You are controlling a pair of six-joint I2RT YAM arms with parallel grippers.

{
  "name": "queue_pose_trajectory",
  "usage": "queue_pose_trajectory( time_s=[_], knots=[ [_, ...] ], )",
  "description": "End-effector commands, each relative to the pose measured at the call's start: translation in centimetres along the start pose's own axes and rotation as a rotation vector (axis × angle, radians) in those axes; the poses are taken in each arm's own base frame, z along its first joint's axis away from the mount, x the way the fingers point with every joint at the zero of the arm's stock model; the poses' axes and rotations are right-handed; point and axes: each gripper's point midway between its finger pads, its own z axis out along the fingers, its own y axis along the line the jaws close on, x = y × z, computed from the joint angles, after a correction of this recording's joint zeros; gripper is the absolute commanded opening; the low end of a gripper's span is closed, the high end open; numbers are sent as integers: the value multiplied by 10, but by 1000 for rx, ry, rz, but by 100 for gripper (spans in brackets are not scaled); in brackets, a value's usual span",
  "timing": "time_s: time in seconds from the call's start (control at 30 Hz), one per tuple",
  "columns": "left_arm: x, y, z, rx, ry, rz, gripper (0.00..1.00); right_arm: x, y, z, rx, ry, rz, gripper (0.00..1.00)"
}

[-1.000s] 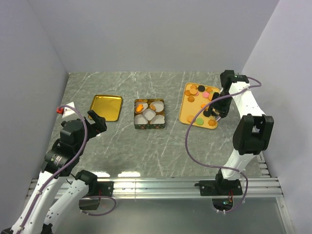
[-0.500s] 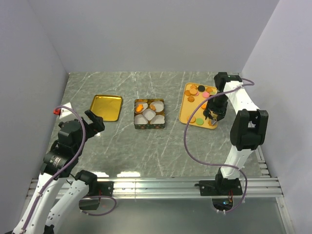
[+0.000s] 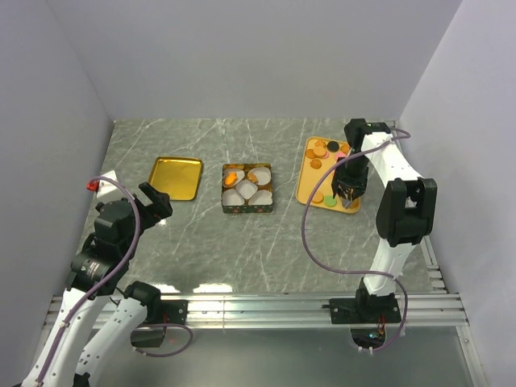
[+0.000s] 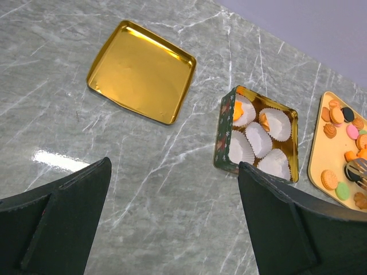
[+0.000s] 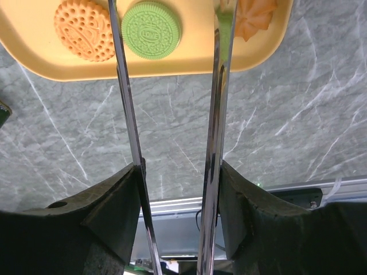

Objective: Pack the cookies

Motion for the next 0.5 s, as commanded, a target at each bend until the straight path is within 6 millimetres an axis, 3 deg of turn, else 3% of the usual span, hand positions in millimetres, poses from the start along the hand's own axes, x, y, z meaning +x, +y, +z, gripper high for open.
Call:
queue_pose_trajectory(
  time_s=[0.0, 0.2, 0.47],
  knots=[
    [-10, -3, -2, 17, -40, -12, 98, -2, 1, -1, 13, 3, 3, 59],
    [-10, -3, -3, 24, -46, -14, 99, 5, 1, 7, 23, 32, 1, 56],
    [-12, -4, -5, 31, -53, -16, 98, 13, 8, 8, -1, 57, -11, 44]
  ],
)
